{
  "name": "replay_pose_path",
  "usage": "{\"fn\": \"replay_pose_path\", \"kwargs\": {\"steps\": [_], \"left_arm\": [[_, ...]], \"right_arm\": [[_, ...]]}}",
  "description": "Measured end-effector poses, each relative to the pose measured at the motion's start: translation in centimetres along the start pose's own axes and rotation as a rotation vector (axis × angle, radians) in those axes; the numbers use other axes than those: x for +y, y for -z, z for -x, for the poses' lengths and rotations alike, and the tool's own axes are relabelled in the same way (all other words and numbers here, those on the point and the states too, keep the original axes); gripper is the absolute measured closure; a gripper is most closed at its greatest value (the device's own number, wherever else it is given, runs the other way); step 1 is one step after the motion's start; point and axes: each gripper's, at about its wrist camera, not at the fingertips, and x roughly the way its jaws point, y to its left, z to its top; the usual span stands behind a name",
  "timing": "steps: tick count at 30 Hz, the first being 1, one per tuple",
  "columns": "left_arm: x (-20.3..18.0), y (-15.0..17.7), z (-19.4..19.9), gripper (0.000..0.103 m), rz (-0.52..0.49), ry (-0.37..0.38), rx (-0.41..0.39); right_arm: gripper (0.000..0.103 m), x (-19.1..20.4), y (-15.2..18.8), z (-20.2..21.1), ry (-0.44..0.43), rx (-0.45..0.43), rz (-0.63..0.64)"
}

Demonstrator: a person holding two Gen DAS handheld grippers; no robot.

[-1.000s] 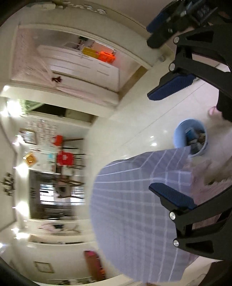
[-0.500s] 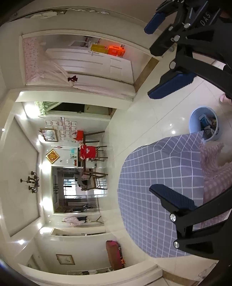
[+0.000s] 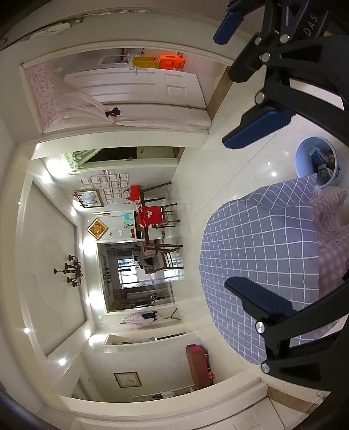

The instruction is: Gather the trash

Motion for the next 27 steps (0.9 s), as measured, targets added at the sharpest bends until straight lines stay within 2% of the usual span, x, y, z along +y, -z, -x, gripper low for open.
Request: {"fn": "replay_pose_path", "kwargs": {"steps": [9,27], "left_arm": [[-0.2,0.5,-0.2,0.009,-0.006,0.019,-0.001],[-0.5,0.4,0.2,0.009,-0.019,0.007,-0.021]], "right_arm": [[0.013,0.0,0.0,0.1,-0.002,-0.002,0.0],[0.013,0.6,0.5,0.2,-0.006,-0.007,-0.006]]}}
